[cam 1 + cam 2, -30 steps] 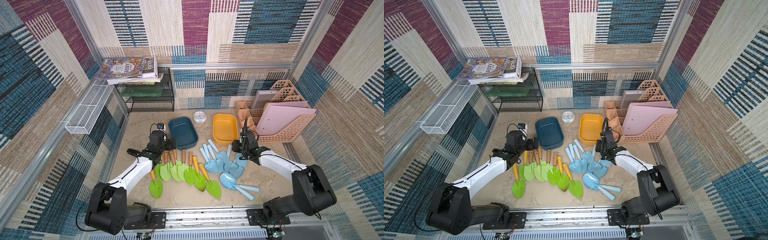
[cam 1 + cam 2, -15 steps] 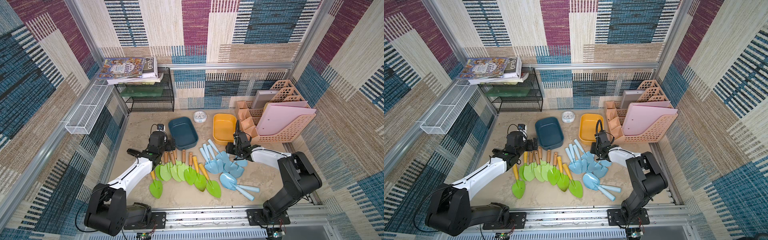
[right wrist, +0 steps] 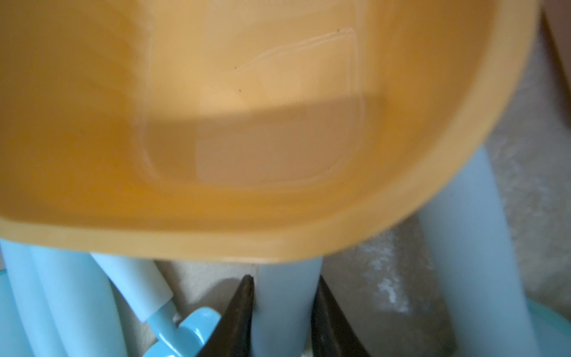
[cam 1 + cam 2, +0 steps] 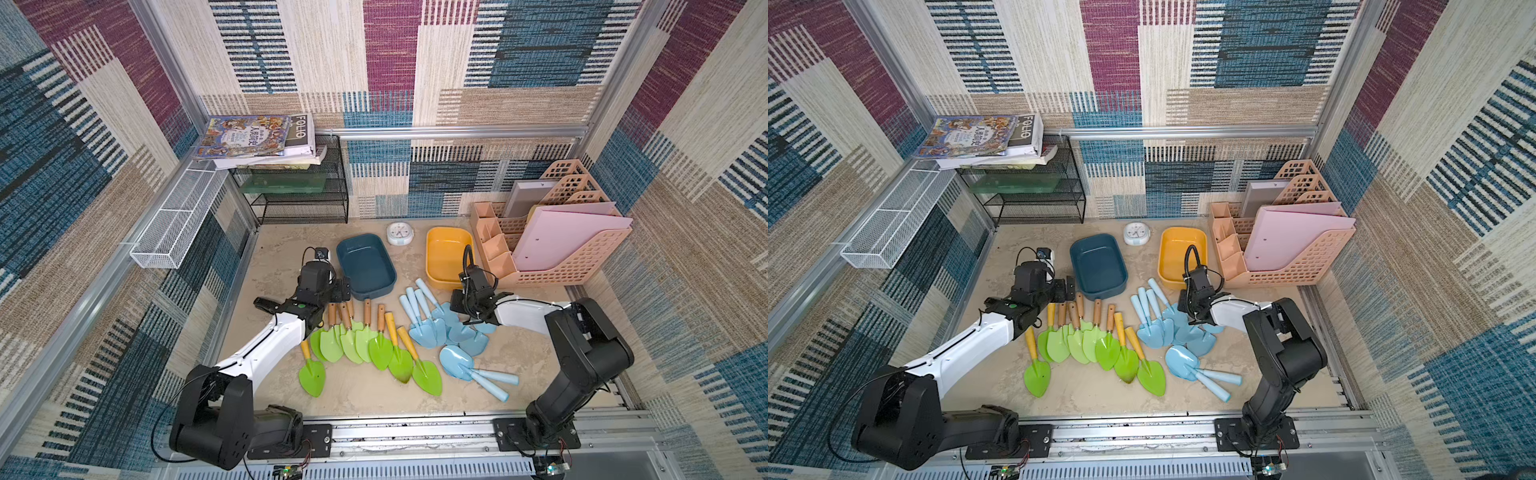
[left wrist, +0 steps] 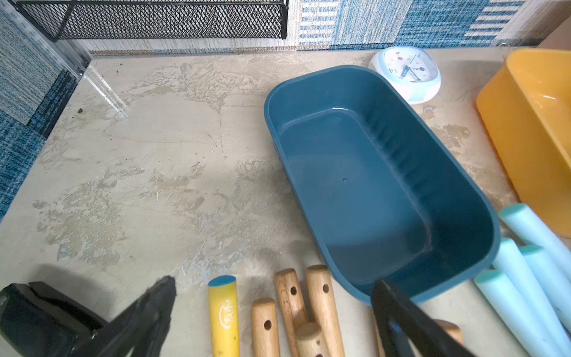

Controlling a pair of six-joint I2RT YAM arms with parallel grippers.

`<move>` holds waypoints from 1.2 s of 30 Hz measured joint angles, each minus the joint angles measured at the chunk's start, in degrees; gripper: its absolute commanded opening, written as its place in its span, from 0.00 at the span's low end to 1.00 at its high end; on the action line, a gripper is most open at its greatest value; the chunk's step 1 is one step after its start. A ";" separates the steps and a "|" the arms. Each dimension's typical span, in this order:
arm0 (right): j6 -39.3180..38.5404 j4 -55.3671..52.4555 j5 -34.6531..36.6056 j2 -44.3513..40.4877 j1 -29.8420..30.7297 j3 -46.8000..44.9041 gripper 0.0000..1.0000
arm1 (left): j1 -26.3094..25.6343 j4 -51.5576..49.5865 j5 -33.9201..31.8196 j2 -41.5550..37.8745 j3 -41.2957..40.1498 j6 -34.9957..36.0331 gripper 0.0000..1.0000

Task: Sort the small shovels by color and place them into the storage box
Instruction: Pick up the shovel from the center of the board, then place the shovel in the storage box.

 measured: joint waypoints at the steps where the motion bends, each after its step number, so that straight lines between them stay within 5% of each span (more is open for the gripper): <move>1: 0.00 0.04 0.37 0.00 0.02 -0.04 0.20 | 0.00 -0.02 -0.02 -0.09 0.00 0.02 1.00; 24: 3.32 -3.21 7.45 -22.93 -0.87 -7.15 0.17 | -0.02 0.35 -0.11 -0.09 -0.66 0.09 0.99; 30: -0.48 -6.23 7.78 -23.80 -2.91 -1.27 0.17 | -0.07 0.44 -0.11 0.24 -0.72 0.20 1.00; 36: -6.73 -6.69 5.14 -14.38 -7.85 11.91 0.18 | -0.07 0.24 0.31 1.38 0.28 -0.09 1.00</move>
